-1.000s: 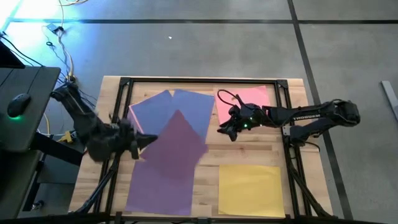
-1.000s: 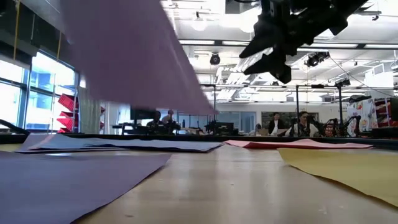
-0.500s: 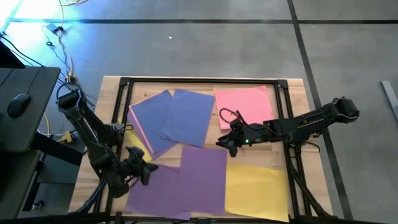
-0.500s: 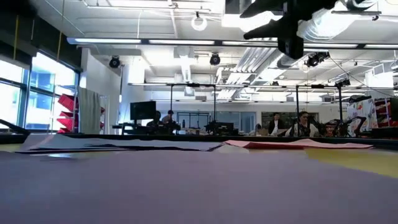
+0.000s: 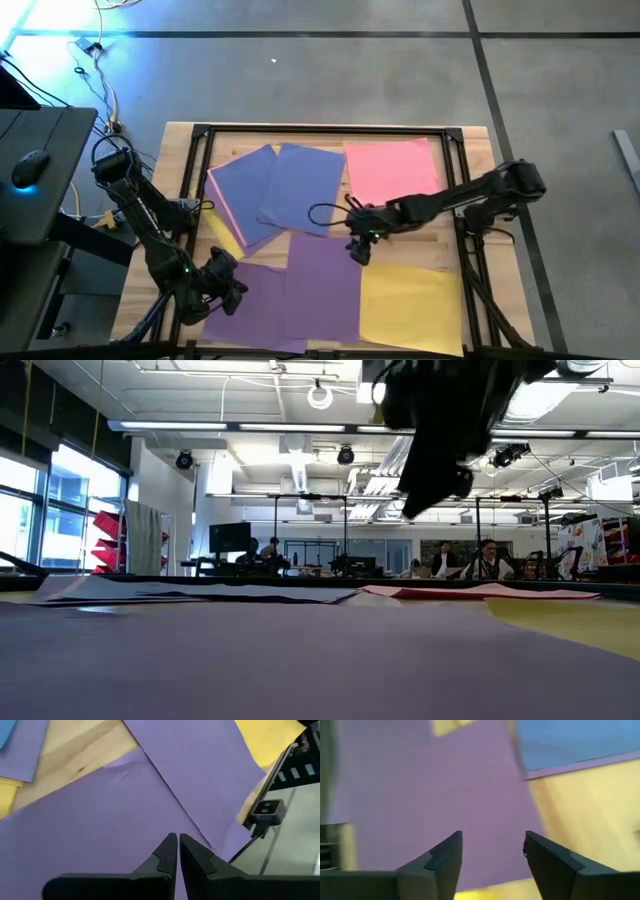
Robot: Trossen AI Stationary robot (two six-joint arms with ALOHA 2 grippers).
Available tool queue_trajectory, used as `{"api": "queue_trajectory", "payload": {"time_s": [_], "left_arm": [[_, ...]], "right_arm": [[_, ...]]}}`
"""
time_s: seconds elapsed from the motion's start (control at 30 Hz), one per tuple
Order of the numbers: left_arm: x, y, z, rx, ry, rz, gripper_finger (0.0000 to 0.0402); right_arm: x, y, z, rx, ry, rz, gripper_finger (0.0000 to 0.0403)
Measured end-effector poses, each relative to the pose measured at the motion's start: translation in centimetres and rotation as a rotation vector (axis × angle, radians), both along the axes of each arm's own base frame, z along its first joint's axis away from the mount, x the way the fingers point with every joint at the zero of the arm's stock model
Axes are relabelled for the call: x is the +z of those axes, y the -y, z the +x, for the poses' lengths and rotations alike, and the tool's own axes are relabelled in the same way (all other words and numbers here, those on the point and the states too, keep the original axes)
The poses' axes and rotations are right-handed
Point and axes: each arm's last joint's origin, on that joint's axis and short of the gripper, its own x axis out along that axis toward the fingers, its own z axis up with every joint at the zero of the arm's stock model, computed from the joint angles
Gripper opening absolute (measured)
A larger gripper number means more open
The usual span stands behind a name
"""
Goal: Organize paper
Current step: Stack the purple paper on the bottom left of the table
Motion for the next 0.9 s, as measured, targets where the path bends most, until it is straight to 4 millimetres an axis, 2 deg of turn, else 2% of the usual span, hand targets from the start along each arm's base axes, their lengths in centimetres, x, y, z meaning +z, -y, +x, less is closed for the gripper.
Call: {"api": "queue_trajectory", "payload": {"time_s": [0.13,0.37,0.57,0.73,0.9], "left_arm": [[0.0,0.0,0.0,0.01,-0.006,-0.017,0.0],[0.0,0.0,0.0,0.051,-0.015,-0.06,0.0],[0.0,0.0,0.0,0.082,-0.018,-0.088,0.0],[0.0,0.0,0.0,0.085,-0.017,-0.092,0.0],[0.0,0.0,0.0,0.086,-0.017,-0.091,0.0]], "right_arm": [[-2.0,1.1,1.1,0.054,-0.021,-0.07,0.024],[-5.0,0.4,2.4,0.194,-0.029,-0.132,0.0245],[-7.2,0.3,2.8,0.224,-0.074,-0.168,0.0237],[-7.9,-0.2,2.9,0.234,-0.091,-0.179,0.0186],[-8.1,-1.4,2.5,0.219,-0.117,-0.184,0.0076]]}}
